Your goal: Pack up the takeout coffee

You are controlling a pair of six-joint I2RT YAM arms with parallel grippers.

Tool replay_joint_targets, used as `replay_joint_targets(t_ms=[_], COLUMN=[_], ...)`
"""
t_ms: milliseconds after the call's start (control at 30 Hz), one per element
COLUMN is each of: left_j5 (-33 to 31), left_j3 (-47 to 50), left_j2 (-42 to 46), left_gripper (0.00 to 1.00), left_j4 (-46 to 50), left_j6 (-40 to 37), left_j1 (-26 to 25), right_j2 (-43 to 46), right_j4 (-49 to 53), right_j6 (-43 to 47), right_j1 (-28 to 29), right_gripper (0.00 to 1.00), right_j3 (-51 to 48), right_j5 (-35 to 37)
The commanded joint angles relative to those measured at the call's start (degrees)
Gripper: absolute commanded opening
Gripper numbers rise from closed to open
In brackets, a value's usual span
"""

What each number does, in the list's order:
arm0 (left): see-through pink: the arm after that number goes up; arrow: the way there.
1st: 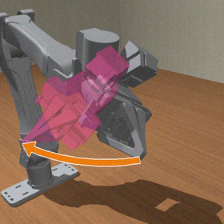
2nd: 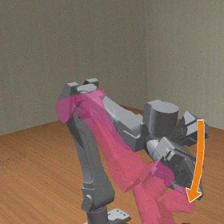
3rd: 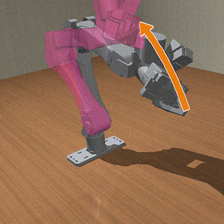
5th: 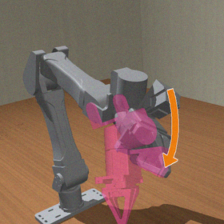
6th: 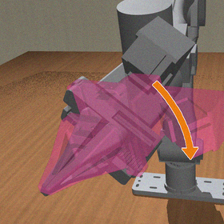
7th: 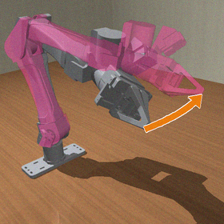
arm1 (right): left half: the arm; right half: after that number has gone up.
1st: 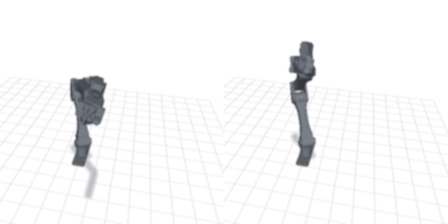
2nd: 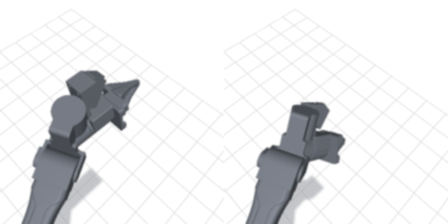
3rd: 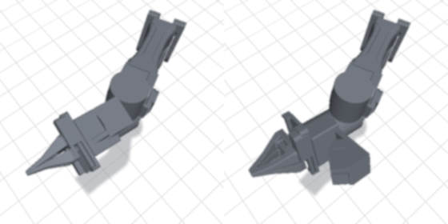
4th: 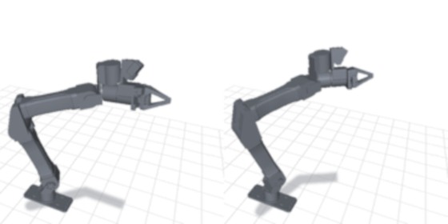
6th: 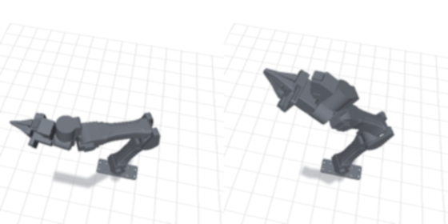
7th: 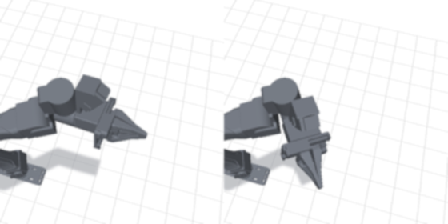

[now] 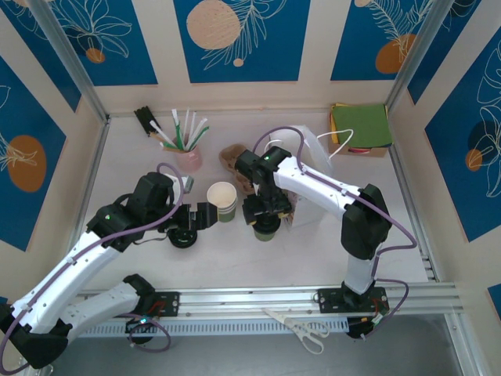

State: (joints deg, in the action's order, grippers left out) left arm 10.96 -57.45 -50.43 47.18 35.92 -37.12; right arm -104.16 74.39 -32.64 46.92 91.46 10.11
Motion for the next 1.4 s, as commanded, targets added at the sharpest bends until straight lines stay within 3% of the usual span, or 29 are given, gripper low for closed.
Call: replay_joint_targets(t_ms=[0, 1367], left_j5=[0.73, 0.56], left_j3=[-0.14, -0.19], left_j2=[-0.06, 0.07], left_gripper=[1.0, 1.0], left_j4=[0.04, 0.41], left_j6=[-0.64, -0.76], left_j1=[0.42, 0.46], right_j2=[-0.62, -1.93], right_j4=[1.72, 1.28], right_j6=[0.64, 0.73], right_j1=[0.41, 0.97], right_gripper=[0.8, 0.79], right_j3=[0.17, -0.33], right_j5=[0.26, 0.45])
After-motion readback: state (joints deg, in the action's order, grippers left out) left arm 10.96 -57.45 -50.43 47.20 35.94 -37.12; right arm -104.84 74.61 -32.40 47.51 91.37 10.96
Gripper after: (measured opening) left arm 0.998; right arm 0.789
